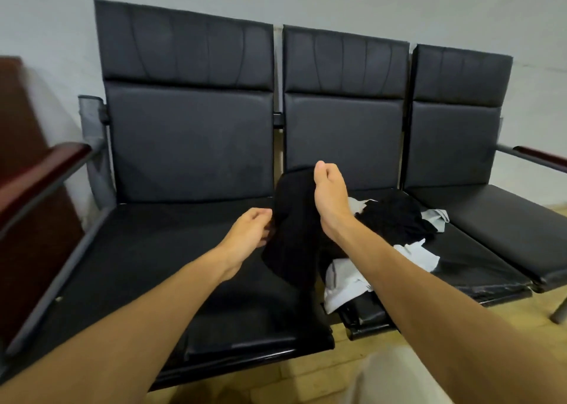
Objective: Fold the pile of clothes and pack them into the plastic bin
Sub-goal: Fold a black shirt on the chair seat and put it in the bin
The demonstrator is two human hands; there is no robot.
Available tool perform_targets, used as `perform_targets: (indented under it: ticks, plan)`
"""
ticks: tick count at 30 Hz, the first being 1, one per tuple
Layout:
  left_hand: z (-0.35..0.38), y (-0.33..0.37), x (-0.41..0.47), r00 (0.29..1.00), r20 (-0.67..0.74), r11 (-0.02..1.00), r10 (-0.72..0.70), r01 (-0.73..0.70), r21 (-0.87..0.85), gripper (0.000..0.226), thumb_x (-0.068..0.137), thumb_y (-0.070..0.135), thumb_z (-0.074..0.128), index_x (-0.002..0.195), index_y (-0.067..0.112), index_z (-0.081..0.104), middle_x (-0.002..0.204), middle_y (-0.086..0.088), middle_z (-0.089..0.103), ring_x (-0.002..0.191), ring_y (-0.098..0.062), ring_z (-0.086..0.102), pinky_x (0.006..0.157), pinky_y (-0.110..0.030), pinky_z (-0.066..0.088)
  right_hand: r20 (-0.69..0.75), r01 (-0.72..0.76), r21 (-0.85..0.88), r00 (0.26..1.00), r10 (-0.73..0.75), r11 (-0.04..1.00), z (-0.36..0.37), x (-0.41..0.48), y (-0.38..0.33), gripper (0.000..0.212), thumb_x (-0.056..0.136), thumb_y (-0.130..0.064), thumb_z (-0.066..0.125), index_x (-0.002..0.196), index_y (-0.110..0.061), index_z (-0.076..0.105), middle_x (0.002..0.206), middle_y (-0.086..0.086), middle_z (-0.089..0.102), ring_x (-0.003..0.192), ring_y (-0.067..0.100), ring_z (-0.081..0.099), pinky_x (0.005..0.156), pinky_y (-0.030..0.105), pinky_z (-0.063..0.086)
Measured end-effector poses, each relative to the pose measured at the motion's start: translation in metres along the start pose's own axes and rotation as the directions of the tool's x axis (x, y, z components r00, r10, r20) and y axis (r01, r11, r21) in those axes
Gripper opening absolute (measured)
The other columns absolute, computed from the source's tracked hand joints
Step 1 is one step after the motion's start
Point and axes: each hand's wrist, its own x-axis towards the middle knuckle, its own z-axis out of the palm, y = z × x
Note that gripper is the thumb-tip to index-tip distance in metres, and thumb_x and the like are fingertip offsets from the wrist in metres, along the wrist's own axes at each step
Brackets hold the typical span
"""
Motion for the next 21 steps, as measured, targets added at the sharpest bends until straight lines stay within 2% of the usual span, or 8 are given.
perform_targets:
  ticks: [4, 5, 7, 10, 12, 16, 18, 21]
  plan:
    - [-0.051, -0.017, -0.025, 0.995, 0.008, 0.944, -0.095, 0.093, -0.316, 0.044, 0.1, 0.054, 0.032, 0.122, 0.028, 0.06, 0.119, 0.009, 0.067, 0.11, -0.01, 0.062, 0.098, -0.034, 0.046, 0.18, -0.06, 0.016, 0.982, 0.056, 0.998, 0.063, -0.021, 0.012, 0.029, 0.102, -0.039, 0.036, 0.084, -0.019, 0.046, 0.08, -0.007, 0.046, 0.073, 0.008, 0.044, 0.073, 0.027, 0.04]
    - [-0.064, -0.027, -0.031, 0.993, 0.045, 0.934, -0.109, 0.118, -0.336, 0.05, 0.098, 0.058, 0.032, 0.122, 0.028, 0.062, 0.119, 0.009, 0.068, 0.111, -0.01, 0.062, 0.098, -0.035, 0.045, 0.234, -0.097, 0.011, 0.968, 0.092, 0.995, 0.077, -0.027, 0.019, 0.029, 0.102, -0.041, 0.038, 0.085, -0.019, 0.049, 0.083, -0.005, 0.051, 0.078, 0.01, 0.049, 0.077, 0.028, 0.044]
    - [-0.087, -0.047, -0.04, 0.986, 0.074, 0.935, -0.151, 0.167, -0.312, 0.053, 0.093, 0.062, 0.04, 0.123, 0.026, 0.063, 0.119, 0.008, 0.068, 0.113, -0.011, 0.062, 0.1, -0.036, 0.044, 0.36, -0.2, -0.011, 0.913, 0.191, 0.98, 0.103, -0.037, 0.034, 0.03, 0.099, -0.043, 0.043, 0.095, -0.018, 0.058, 0.099, 0.002, 0.064, 0.095, 0.017, 0.061, 0.093, 0.039, 0.05]
    - [-0.11, -0.075, -0.05, 0.966, -0.055, 0.949, -0.253, 0.236, -0.209, 0.041, 0.088, 0.038, 0.067, 0.121, 0.015, 0.063, 0.111, -0.001, 0.072, 0.104, -0.019, 0.068, 0.097, -0.041, 0.05, 0.545, -0.297, -0.018, 0.797, 0.259, 0.955, 0.122, -0.048, 0.051, 0.021, 0.101, -0.028, 0.045, 0.099, -0.015, 0.063, 0.107, 0.006, 0.066, 0.103, 0.021, 0.064, 0.099, 0.048, 0.049]
    - [-0.121, -0.089, -0.05, 0.943, -0.164, 0.952, -0.29, 0.265, -0.156, 0.035, 0.087, 0.018, 0.069, 0.12, 0.01, 0.061, 0.105, -0.006, 0.073, 0.098, -0.023, 0.07, 0.093, -0.044, 0.053, 0.615, -0.301, -0.033, 0.746, 0.257, 0.953, 0.122, -0.047, 0.057, 0.02, 0.102, -0.017, 0.044, 0.101, -0.012, 0.063, 0.108, 0.009, 0.067, 0.099, 0.023, 0.068, 0.091, 0.043, 0.055]
    - [-0.141, -0.099, -0.039, 0.916, -0.197, 0.923, -0.35, 0.3, -0.243, 0.022, 0.092, 0.015, 0.062, 0.113, 0.01, 0.064, 0.101, -0.007, 0.074, 0.095, -0.025, 0.07, 0.083, -0.04, 0.056, 0.564, -0.24, -0.123, 0.782, 0.267, 0.963, 0.111, -0.03, 0.076, 0.014, 0.1, -0.013, 0.048, 0.1, -0.012, 0.062, 0.11, 0.01, 0.068, 0.091, 0.023, 0.071, 0.074, 0.033, 0.06]
    - [-0.147, -0.1, -0.03, 0.901, -0.255, 0.926, -0.351, 0.293, -0.237, 0.019, 0.094, 0.02, 0.061, 0.111, 0.012, 0.063, 0.098, -0.006, 0.073, 0.091, -0.024, 0.07, 0.075, -0.036, 0.056, 0.515, -0.194, -0.207, 0.812, 0.276, 0.959, 0.107, -0.024, 0.092, 0.013, 0.099, -0.01, 0.049, 0.096, -0.013, 0.061, 0.109, 0.011, 0.068, 0.091, 0.022, 0.069, 0.075, 0.033, 0.059]
    - [-0.154, -0.109, -0.02, 0.869, -0.365, 0.943, -0.334, 0.311, -0.121, 0.022, 0.095, 0.028, 0.058, 0.114, 0.016, 0.059, 0.097, -0.002, 0.068, 0.086, -0.017, 0.067, 0.064, -0.028, 0.051, 0.479, -0.113, -0.324, 0.837, 0.266, 0.939, 0.101, -0.019, 0.122, 0.011, 0.096, -0.011, 0.054, 0.095, -0.018, 0.062, 0.106, 0.007, 0.069, 0.097, 0.02, 0.066, 0.083, 0.034, 0.056]
